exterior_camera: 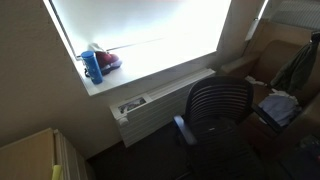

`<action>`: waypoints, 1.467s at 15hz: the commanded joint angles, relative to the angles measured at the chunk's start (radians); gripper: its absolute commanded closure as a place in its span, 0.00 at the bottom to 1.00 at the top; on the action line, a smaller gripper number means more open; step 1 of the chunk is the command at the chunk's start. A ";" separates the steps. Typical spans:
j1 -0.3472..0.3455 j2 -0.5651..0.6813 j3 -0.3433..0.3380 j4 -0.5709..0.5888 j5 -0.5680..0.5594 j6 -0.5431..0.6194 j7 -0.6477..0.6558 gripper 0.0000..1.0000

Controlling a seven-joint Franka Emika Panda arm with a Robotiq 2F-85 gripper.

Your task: Remove the dark grey clothing from the sofa and place it on the backrest of the black chair, return the clothing to the sofa

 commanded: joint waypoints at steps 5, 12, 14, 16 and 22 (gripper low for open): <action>0.189 -0.035 -0.300 0.023 -0.223 -0.010 0.156 0.99; 0.363 -0.005 -0.570 0.056 -0.321 0.087 0.273 0.97; 0.389 -0.020 -0.585 0.063 -0.323 0.099 0.295 0.99; 0.393 -0.008 -0.589 0.064 -0.320 0.082 0.310 0.99; 0.583 -0.052 -0.835 0.049 -0.179 0.090 0.263 0.97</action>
